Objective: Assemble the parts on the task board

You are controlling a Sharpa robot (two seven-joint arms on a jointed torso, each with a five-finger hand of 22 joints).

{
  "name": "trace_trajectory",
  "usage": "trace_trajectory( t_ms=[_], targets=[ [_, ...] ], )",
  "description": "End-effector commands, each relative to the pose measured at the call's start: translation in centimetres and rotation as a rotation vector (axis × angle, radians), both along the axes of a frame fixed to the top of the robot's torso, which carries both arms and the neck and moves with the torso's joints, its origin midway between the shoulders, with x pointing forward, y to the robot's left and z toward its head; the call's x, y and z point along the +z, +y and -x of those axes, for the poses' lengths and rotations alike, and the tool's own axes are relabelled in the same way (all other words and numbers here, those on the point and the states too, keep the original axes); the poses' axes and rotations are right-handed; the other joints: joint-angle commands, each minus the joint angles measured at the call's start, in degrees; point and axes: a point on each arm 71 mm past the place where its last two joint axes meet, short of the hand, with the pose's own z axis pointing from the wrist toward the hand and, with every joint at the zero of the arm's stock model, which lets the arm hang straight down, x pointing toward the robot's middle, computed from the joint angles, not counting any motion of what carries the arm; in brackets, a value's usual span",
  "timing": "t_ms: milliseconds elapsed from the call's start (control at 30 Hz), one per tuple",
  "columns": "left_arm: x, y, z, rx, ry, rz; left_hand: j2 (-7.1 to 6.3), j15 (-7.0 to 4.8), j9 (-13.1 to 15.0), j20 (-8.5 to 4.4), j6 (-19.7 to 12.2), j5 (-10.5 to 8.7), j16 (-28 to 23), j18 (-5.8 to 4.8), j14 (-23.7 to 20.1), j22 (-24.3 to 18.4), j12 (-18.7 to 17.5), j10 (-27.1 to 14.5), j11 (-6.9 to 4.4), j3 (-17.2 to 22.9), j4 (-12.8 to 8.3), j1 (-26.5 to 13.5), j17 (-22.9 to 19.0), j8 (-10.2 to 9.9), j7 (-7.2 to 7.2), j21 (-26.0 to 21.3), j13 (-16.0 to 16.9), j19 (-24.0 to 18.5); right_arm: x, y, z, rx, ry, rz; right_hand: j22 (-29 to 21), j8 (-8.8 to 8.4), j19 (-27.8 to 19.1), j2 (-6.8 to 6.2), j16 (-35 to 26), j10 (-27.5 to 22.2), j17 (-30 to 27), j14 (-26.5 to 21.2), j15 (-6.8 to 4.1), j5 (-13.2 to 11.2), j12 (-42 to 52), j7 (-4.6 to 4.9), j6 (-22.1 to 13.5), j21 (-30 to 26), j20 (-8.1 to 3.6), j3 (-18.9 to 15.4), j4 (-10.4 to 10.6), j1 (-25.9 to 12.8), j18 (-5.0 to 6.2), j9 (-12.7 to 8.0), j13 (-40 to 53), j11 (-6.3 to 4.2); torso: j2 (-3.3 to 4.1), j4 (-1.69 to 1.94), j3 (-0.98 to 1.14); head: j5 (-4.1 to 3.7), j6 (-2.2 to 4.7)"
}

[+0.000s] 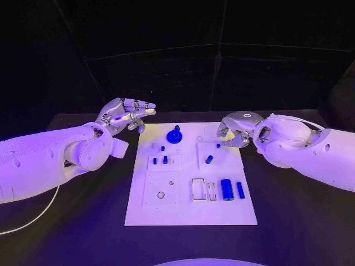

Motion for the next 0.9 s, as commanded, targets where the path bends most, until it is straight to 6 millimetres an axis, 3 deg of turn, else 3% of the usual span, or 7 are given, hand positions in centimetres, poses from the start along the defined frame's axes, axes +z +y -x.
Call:
trace_trajectory(
  t_ms=[33,400,900],
  targets=[
    [0.3,0.0,0.1,-0.006,-0.015,0.068,0.46,-0.04,0.1,0.0,0.5,0.09,-0.1,1.17,-0.5,-0.1,0.4,0.4,-0.07,-0.2,-0.3,0.2,-0.1,0.2,0.07,-0.1,0.1,-0.3,-0.5,0.2,0.2,0.011,0.013,0.057,1.2,-0.08,0.6,0.02,1.4,-0.3,1.1,1.7,0.42,-0.2,0.0,0.14,-0.2,1.1,0.31,0.4,0.0,-0.5,-0.75,0.1,0.0,0.02,0.06,0.07,0.0,-0.05,-0.06],
    [0.2,-0.1,0.0,-0.008,-0.005,0.066,0.49,-0.08,0.1,-0.02,0.6,0.08,-0.1,1.2,-0.5,-0.3,0.5,0.5,-0.11,-0.2,-0.4,0.3,-0.2,0.2,0.05,-0.4,0.1,-0.4,-1.1,0.8,0.3,0.023,0.033,0.06,4.1,0.09,1.4,0.52,4.9,0.1,4.0,1.6,0.42,-0.4,0.3,0.06,0.4,3.6,0.43,1.7,-0.6,0.2,-1.16,0.1,-0.1,-0.06,0.03,0.04,0.0,0.15,0.05],
    [0.1,-0.1,-0.1,-0.008,0.008,0.06,0.45,-0.09,0.1,-0.04,0.5,0.09,-0.1,1.19,-0.5,-0.3,0.6,0.5,-0.09,-0.2,-0.4,0.3,-0.1,0.2,0.12,-0.4,0.1,-0.4,-2.3,1.5,0.2,0.031,0.069,0.075,7.2,0.2,2.1,1.28,8.0,0.7,6.0,1.3,0.44,-2.0,0.5,0.05,1.2,6.1,0.5,4.7,-1.6,0.8,-1.62,0.2,-0.1,-0.12,0.01,-0.02,-0.01,0.36,-0.37]
  ],
)
